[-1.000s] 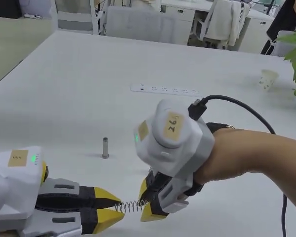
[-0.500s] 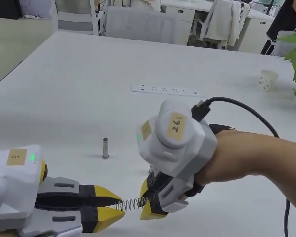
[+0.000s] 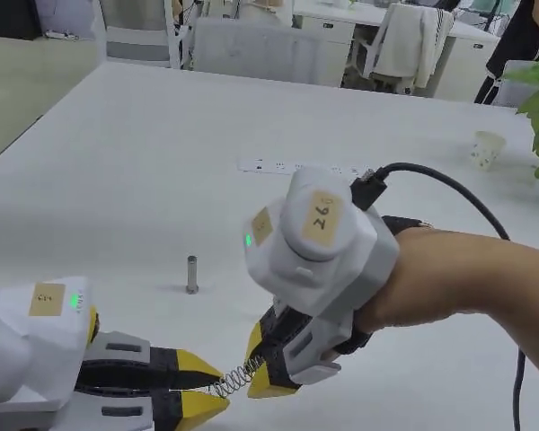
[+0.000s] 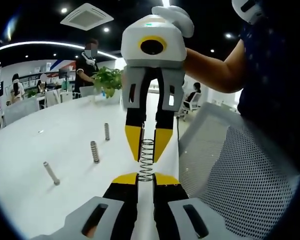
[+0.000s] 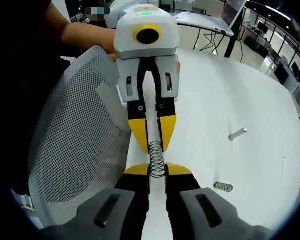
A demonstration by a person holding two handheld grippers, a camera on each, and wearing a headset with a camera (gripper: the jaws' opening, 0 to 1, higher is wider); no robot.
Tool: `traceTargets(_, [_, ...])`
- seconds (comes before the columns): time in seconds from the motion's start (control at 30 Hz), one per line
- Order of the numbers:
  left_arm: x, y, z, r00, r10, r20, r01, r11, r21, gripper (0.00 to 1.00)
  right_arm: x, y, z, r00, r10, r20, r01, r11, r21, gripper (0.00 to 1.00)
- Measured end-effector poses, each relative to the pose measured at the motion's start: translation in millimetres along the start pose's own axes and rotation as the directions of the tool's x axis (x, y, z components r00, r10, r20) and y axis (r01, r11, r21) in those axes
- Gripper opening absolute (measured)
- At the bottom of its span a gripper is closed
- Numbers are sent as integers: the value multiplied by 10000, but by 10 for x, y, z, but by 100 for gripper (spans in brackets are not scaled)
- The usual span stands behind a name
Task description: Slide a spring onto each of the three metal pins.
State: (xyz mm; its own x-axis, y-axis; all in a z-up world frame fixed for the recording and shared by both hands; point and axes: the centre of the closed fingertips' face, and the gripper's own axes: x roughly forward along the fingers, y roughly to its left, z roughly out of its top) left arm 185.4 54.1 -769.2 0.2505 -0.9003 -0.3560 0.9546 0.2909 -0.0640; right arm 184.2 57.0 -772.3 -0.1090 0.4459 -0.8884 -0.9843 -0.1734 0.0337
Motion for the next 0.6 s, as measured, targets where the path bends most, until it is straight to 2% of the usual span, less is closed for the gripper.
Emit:
traceTargets(0.17, [6, -13, -8, 10000, -35, -44, 35, 10000, 9, 2, -19, 18, 86, 9999, 29, 133, -28, 10000, -62, 9])
traceTargets(0.6, [18, -26, -34, 9999, -106, 19, 107, 9999, -103, 2, 15, 58, 198, 9998, 183, -75, -185, 9993, -322, 8])
